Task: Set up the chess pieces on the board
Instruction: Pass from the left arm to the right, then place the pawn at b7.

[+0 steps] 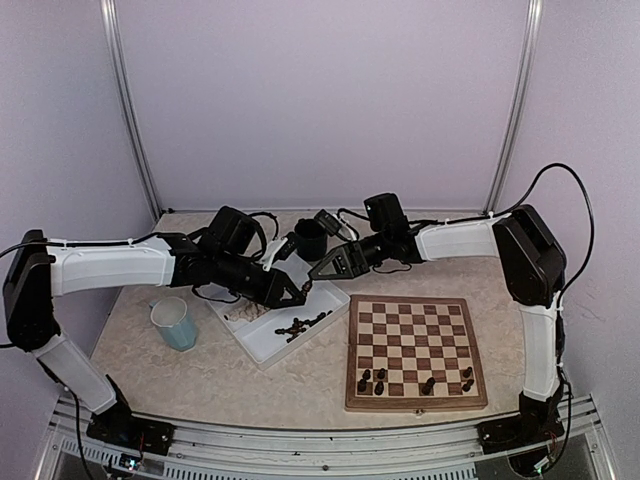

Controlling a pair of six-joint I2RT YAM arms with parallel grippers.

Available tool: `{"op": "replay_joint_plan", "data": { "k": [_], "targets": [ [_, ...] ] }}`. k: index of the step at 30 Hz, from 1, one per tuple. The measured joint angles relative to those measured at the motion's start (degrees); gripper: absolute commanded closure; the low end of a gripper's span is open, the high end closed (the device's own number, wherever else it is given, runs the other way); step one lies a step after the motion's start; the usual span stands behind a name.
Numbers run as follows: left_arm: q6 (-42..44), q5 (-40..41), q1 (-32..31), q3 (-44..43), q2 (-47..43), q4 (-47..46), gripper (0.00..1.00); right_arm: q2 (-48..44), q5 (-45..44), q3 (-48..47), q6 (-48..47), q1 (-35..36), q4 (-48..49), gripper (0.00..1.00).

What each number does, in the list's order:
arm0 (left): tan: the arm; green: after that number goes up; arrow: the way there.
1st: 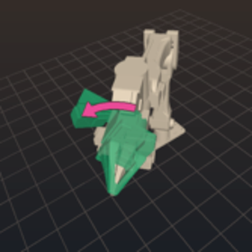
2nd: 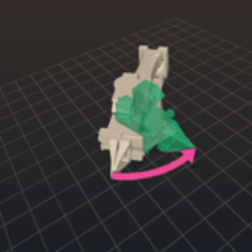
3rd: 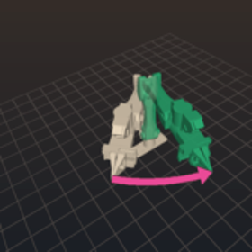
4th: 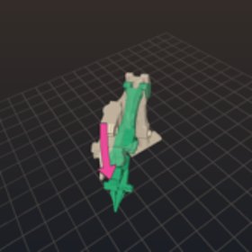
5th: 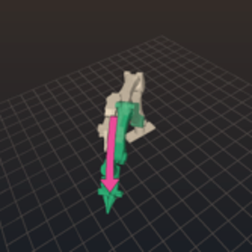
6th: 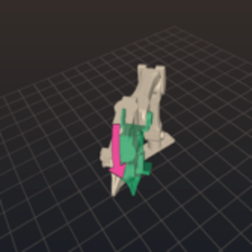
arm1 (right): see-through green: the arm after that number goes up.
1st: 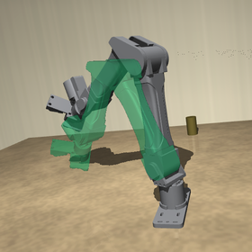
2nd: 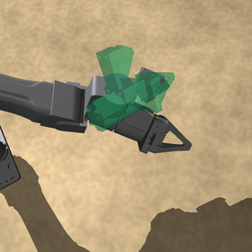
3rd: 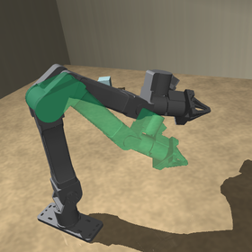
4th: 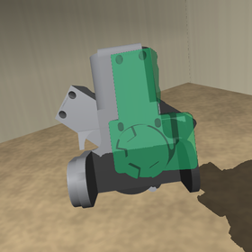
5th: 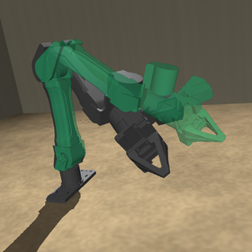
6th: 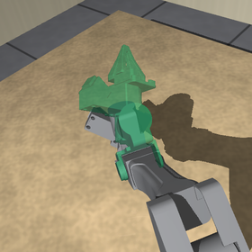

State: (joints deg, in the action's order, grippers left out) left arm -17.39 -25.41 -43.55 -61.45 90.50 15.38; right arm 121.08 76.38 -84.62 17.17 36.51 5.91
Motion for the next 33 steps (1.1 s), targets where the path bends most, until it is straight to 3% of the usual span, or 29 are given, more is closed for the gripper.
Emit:
{"op": "replay_joint_plan", "data": {
  "k": [9,19,26,33],
  "targets": [
    [-0.57,0.20,0.00,0.00,0.00,-0.79,0.99,0.00,-0.59,0.00,-1.38,0.00,-1.16,0.94],
    [0.26,0.76,0.00,-0.48,1.07,1.03,0.99,-2.21,-8.02,-6.10,-12.46,-3.15,-14.32,0.99],
    [2.69,1.84,1.90,-1.11,1.42,4.31,0.99,-17.62,-23.91,-2.54,-30.99,-9.77,-25.97,0.99],
    [4.92,3.80,3.96,-4.13,4.46,5.29,0.99,-37.42,-38.05,16.83,-46.36,-9.68,-32.68,0.99]
  ]
}}
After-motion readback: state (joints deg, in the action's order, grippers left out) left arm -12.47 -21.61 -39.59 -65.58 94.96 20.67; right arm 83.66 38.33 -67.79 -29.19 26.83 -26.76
